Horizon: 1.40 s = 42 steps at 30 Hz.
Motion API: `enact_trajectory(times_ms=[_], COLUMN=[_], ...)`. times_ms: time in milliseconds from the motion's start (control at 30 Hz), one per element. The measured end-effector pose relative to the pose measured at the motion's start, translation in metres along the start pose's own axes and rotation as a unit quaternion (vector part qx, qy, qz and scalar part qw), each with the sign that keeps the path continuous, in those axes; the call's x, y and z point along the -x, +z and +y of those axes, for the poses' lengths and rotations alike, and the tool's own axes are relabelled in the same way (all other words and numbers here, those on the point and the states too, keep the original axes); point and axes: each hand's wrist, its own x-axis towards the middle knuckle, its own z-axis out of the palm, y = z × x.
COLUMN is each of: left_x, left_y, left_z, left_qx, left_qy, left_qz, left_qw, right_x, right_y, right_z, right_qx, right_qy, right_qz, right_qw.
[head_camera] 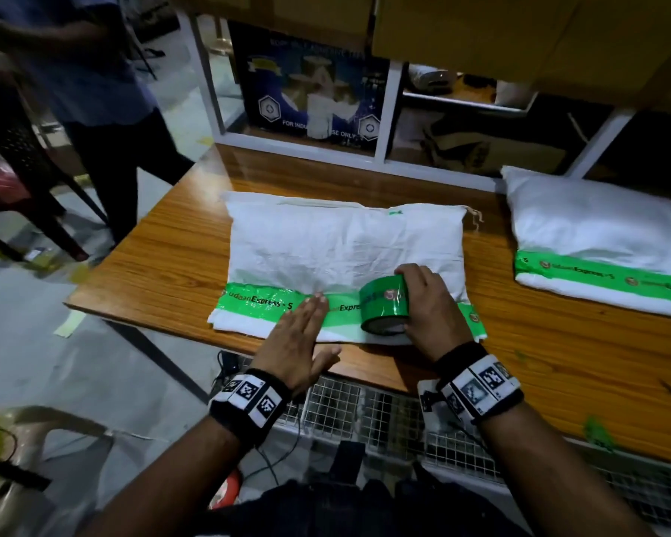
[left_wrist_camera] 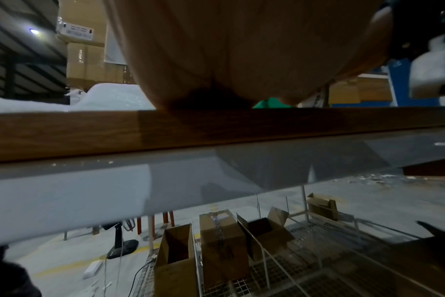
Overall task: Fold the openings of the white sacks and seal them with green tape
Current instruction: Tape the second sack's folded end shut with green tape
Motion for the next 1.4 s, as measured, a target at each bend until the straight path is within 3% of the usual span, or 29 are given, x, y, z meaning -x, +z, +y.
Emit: enact_trajectory(times_ms=[167,267,333,433,533,667,767,900,1033,1167,1267,1400], left_x=[-0.001,-0.005,-0.011,-0.017,-0.015,-0.016,-0.018,-0.033,-0.039,-0.039,-0.039,-0.051], left_y=[-0.006,-0.007,-0.005,0.005,0.012,0.01,0.005,0.007,0.013,0.013,0.011,0.011], left_z=[0.008,0.023,0.038,0.048,0.039,0.044,0.058,0.085,0.084,0.083,0.09,0.117], left_qx=[0.006,-0.008,-0.007,0.006,-0.007,0.01,0.004,0.001,0.014,0.019,-0.008,0.0], left_qy=[-0.005,0.001,0.019,0.004,0.019,0.015,-0.004,0.035,0.022,0.018,0.007,0.052], left_qz=[-0.006,-0.009,-0.011,-0.021,-0.007,0.005,0.003,-0.002,-0.009,-0.009,-0.01,-0.013], left_qw=[1.0,1.0,1.0,1.0,1.0,1.0,1.0,0.999,1.0,1.0,1.0,0.999], right_x=[0.011,0.011,0.013,0.018,0.017,0.023,0.028,0.021,0.016,0.023,0.026,0.025], right_y=[-0.017,-0.009,-0.003,0.004,-0.003,-0.02,-0.017,-0.014,-0.023,-0.046,-0.049,-0.048], right_z=[0.005,0.015,0.026,0.031,0.039,0.061,0.058,0.052,0.056,0.083,0.086,0.087], right_qx=[0.113,-0.047,-0.141,-0.175,-0.13,-0.045,-0.054,-0.069,0.004,0.056,0.058,0.047], right_qy=[-0.012,0.031,0.069,0.064,0.038,0.063,0.077,0.074,0.053,0.106,0.096,0.102], right_qz=[0.051,0.052,0.07,0.083,0.07,0.066,0.059,0.042,0.032,0.049,0.015,-0.01], right_qw=[0.992,0.997,0.985,0.979,0.988,0.995,0.994,0.994,0.998,0.992,0.994,0.994])
